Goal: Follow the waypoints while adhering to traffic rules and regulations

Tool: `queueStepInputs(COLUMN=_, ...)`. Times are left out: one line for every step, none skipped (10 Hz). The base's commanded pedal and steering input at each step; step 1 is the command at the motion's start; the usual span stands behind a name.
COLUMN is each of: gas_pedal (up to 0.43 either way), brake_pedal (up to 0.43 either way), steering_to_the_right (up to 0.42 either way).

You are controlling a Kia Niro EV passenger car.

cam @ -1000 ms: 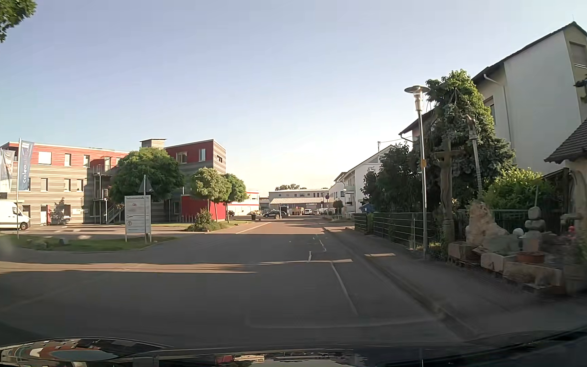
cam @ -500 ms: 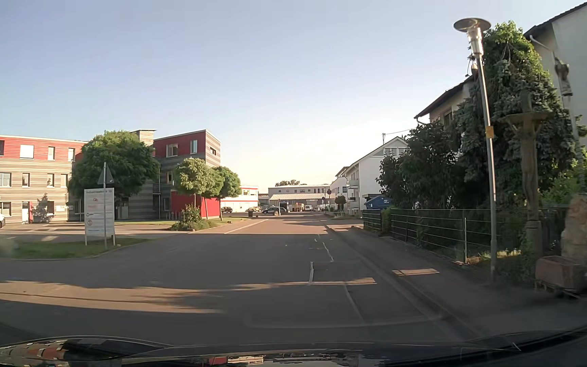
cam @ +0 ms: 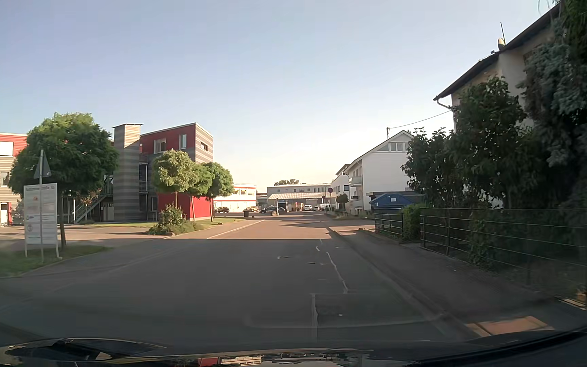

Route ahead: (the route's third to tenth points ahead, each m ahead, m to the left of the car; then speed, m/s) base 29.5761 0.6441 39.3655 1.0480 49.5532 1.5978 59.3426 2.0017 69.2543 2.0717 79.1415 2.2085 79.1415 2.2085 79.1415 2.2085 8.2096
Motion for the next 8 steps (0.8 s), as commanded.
queueStepInputs(gas_pedal=0.087, brake_pedal=0.000, steering_to_the_right=-0.003)
queueStepInputs(gas_pedal=0.087, brake_pedal=0.000, steering_to_the_right=-0.003)
queueStepInputs(gas_pedal=0.087, brake_pedal=0.000, steering_to_the_right=-0.004)
queueStepInputs(gas_pedal=0.087, brake_pedal=0.000, steering_to_the_right=-0.004)
queueStepInputs(gas_pedal=0.087, brake_pedal=0.000, steering_to_the_right=-0.004)
queueStepInputs(gas_pedal=0.087, brake_pedal=0.000, steering_to_the_right=-0.004)
queueStepInputs(gas_pedal=0.087, brake_pedal=0.000, steering_to_the_right=-0.004)
queueStepInputs(gas_pedal=0.087, brake_pedal=0.000, steering_to_the_right=-0.005)
